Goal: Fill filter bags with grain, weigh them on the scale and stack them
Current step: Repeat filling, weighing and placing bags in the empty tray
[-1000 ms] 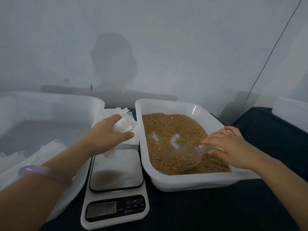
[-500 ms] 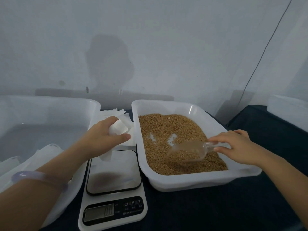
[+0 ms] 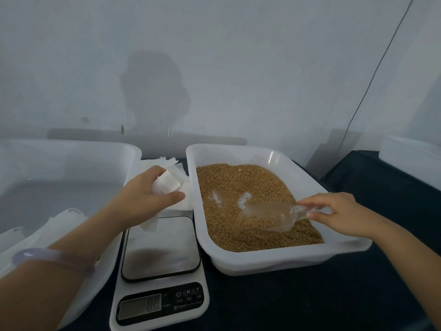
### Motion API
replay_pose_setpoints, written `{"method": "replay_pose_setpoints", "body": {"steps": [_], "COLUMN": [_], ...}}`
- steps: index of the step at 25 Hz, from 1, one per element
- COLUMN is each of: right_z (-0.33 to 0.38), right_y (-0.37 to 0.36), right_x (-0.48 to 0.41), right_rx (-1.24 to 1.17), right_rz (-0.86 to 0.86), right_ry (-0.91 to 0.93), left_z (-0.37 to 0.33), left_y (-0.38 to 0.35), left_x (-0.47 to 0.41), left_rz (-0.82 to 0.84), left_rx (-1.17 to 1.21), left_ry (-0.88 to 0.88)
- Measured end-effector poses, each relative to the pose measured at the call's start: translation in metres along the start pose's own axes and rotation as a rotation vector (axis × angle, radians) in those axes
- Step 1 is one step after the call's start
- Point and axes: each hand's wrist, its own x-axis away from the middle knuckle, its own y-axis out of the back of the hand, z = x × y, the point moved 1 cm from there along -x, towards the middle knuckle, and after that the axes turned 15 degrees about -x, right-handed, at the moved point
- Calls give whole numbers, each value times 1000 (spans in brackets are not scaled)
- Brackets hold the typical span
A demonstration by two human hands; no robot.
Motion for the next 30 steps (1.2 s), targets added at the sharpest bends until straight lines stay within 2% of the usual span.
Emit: {"method": "replay_pose_setpoints", "body": {"steps": [3,6,11,13,15,19,24,30], "right_z": [-2,8,25,27,27,36,62,92], "right_y": [0,4,40,59,73,81,83,90], "right_x": [2,5,7,12,16,14,0,-12], "right_rx": [-42,-150,-271,-291,-279,-204,128,367], "right_rz": [3,-47,-120,-148,-167,-169,-108,-147], "right_ry": [19,83,147,158,172,190,254,326], "left_z": [-5,-25,-79,-88,-87,-82,-81,-79], "left_y": [5,9,-24,-41,-53,-68,-78,-82], "left_x": [6,12,5,2,-2,-3,1,-1], "left_rz": [-79,-123,95,139,107,96,120,65], "left_rx": [33,56,71,59,31,34,18,-75], "left_ry": [0,-108,-262,-234,-155,-111,-151,-150]}}
